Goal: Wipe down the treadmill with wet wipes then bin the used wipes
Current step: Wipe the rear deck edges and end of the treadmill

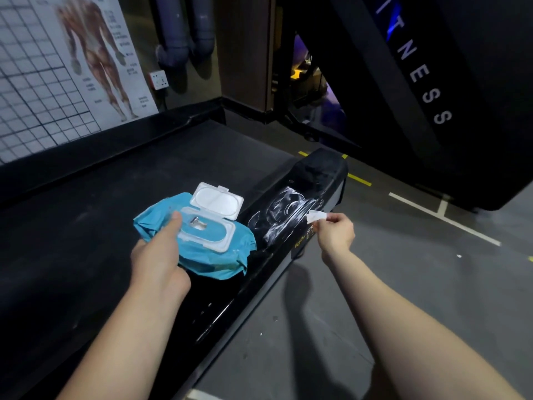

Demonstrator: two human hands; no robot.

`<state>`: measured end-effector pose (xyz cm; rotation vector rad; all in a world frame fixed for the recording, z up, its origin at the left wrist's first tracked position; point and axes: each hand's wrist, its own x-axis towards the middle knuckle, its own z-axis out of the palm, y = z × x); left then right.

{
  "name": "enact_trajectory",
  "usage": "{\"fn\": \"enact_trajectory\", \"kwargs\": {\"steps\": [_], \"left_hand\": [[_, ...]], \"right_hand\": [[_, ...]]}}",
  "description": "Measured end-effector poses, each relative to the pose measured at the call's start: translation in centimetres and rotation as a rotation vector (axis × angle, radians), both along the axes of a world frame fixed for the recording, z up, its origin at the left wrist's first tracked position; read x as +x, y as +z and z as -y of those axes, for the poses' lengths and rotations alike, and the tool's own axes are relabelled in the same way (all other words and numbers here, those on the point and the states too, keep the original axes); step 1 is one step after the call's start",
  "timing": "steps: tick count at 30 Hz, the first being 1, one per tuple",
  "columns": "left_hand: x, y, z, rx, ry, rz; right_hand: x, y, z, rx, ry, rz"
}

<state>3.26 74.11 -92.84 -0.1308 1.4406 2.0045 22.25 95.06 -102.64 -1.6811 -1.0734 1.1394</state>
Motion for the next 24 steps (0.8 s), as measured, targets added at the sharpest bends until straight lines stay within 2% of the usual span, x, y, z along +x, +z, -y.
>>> {"fn": "enact_trajectory", "kwargs": {"steps": [7,16,24], "left_hand": [[0.3,-0.1,-0.1,0.021,-0.05,0.05],[1.6,-1.4,-3.2,0.013,-0.092,0.094],[0.1,-2.0,-3.2,0.014,-0.089,0.084]], "right_hand": [[2.3,-0.7,-1.2,-0.02,-0.051,0.012],[2.9,-1.9,-4.7,0.123,-0.085,0.046],[0.2,-4.0,-6.7,0.132,0.249,0.099]]}}
